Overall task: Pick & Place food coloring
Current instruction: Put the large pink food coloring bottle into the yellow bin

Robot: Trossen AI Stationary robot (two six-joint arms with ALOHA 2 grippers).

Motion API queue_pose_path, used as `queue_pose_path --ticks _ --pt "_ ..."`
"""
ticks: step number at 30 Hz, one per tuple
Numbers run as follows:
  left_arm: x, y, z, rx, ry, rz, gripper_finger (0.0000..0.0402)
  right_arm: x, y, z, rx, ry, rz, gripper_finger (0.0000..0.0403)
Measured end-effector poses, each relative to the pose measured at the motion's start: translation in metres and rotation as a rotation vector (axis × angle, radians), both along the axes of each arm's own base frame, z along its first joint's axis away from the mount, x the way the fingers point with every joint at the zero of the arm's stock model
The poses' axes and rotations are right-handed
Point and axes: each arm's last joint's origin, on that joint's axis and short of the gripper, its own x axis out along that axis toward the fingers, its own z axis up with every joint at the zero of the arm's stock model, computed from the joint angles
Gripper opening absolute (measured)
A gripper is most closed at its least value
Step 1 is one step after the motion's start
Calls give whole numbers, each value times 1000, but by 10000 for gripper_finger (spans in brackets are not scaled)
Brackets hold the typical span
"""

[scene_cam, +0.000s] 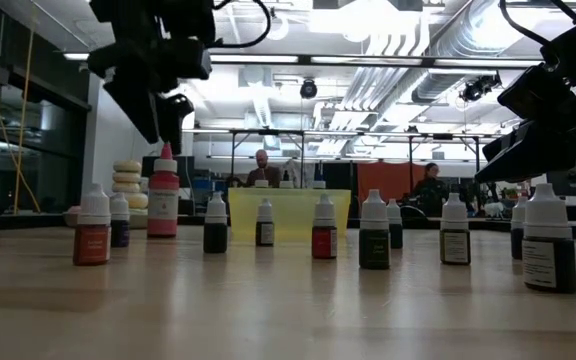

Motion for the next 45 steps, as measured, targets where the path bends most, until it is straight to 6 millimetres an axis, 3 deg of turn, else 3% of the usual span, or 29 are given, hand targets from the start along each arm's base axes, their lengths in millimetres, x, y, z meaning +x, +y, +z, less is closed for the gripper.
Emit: queue_pose_path --ticks 14,27,45 --pt "7 2 -26 -19 16 50 323 0 0 0 0 0 0 0" --pt "9 4 -30 2 40 101 319 0 0 0 0 0 0 0" --pt "9 4 -30 3 35 102 196 0 0 0 0 0 0 0"
